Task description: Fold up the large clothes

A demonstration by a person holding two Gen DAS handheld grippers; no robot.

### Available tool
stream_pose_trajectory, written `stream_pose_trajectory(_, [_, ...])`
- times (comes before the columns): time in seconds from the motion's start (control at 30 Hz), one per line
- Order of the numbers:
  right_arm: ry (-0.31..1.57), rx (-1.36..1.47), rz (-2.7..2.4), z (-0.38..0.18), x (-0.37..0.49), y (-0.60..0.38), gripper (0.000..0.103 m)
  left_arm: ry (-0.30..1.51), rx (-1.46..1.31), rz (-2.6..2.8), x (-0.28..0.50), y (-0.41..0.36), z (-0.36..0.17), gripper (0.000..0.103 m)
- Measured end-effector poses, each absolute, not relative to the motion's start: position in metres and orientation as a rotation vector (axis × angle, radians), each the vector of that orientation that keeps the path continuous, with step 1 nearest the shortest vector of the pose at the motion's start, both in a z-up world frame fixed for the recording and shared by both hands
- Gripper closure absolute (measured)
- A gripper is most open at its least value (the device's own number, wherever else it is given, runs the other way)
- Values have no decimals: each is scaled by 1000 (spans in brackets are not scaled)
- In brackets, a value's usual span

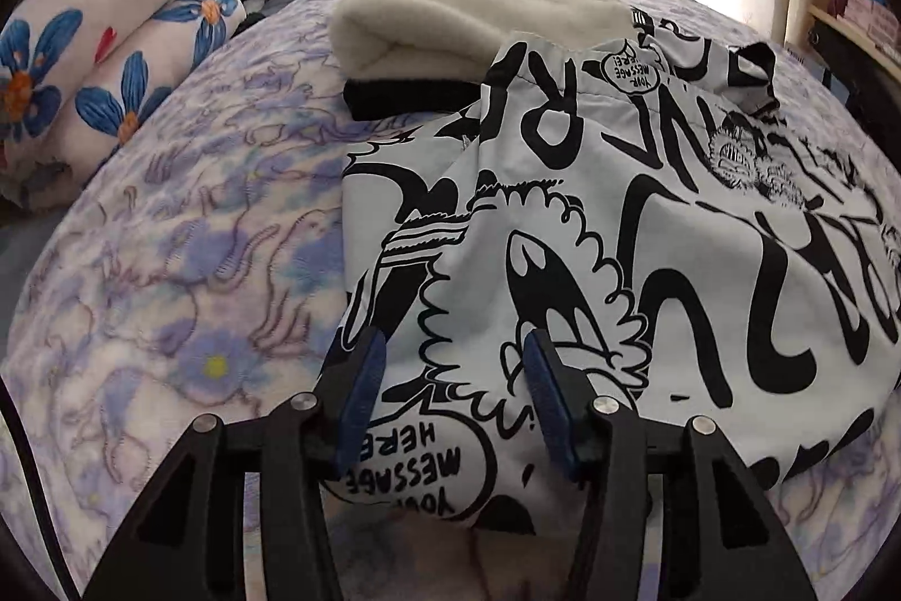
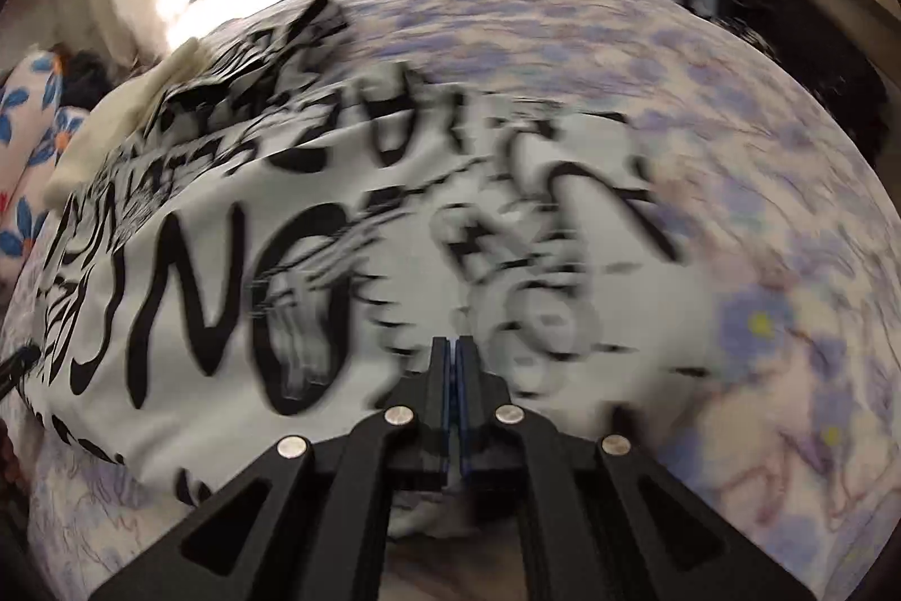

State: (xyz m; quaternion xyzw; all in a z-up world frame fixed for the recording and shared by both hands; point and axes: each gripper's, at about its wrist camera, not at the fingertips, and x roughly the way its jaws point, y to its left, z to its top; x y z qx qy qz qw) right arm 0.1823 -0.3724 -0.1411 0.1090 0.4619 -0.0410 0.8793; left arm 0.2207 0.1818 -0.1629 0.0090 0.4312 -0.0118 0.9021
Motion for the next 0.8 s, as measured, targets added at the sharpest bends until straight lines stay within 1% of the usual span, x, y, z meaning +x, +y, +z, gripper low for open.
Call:
stream_pose_trajectory(0.1, [962, 279, -78, -139, 171, -382, 103, 898, 15, -13, 217, 181, -162, 53])
stream_pose_trajectory(0.27, [981, 198, -123, -135, 165, -365, 103, 924, -5, -1, 218, 182, -155, 53])
stream_pose_trajectory(0.3, [983, 201, -124, -135, 164, -364, 101, 934, -6, -3, 217, 181, -154, 52])
stream_pose_trajectory(0.4, [993, 239, -128, -130, 159, -365, 101, 951, -13, -5, 216, 182, -146, 52])
stream_pose_trajectory(0.57, [992, 269, -116, -123, 144, -364, 101, 953, -44, -18, 201, 186, -130, 52])
stream_pose_trajectory(0.8, [980, 301, -95, -112, 121, -363, 101, 928, -10, -46, 170, 181, -111, 51])
